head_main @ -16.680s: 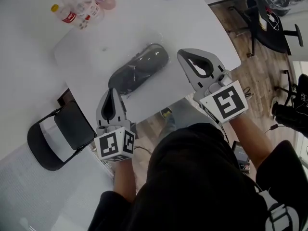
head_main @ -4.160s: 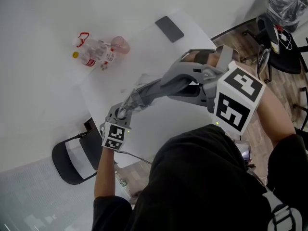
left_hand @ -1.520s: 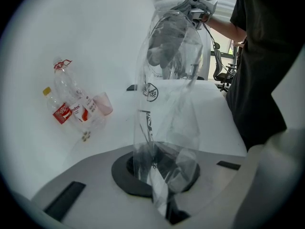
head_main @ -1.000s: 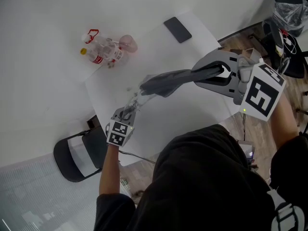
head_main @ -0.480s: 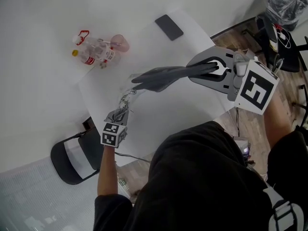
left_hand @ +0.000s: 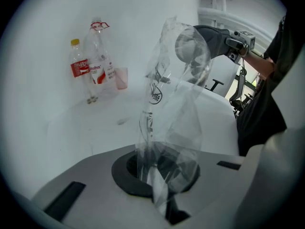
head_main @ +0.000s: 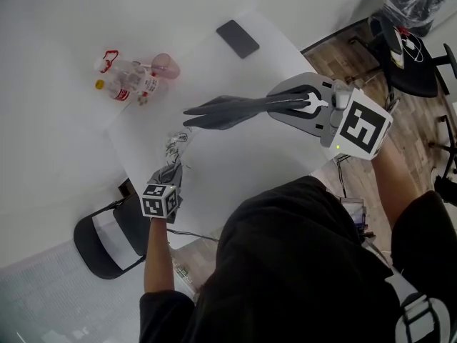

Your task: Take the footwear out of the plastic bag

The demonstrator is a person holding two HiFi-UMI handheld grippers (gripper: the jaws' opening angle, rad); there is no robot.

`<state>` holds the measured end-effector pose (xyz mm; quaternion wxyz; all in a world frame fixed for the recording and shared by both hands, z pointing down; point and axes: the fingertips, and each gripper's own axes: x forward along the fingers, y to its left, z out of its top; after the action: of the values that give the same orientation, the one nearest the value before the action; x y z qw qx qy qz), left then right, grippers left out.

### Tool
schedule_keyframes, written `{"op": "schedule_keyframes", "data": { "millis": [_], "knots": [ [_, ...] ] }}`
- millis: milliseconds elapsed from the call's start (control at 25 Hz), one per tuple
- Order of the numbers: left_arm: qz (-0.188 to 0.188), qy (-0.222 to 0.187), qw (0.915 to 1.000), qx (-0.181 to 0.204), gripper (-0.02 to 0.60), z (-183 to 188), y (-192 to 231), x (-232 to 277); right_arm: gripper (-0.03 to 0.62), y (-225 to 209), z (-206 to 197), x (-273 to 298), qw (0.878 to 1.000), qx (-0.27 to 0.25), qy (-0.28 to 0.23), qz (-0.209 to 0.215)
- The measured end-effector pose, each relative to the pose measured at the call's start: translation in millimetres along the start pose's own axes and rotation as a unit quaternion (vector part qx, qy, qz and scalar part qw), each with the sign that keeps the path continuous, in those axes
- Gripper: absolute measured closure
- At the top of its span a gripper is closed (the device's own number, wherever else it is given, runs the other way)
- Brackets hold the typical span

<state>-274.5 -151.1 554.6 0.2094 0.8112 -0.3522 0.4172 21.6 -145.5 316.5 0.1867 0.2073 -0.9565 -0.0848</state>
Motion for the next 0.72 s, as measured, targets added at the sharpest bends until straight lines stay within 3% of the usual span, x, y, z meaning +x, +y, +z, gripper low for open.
{"op": "schedule_keyframes", "data": {
  "millis": [480, 720],
  "knots": [
    [-0.019, -0.018, 0.9962, -0.082, 0.555, -6.0, 0.0, 1.8, 0.514, 1.0, -16.6, -4.7, 0.993, 0.100, -0.049, -0.032],
    [-0.022, -0.046, 0.9879, -0.146, 0.555, -7.9, 5.5, -1.2, 0.514, -5.6, -26.5, -10.6, 0.988, 0.132, -0.060, -0.058]
  ]
}}
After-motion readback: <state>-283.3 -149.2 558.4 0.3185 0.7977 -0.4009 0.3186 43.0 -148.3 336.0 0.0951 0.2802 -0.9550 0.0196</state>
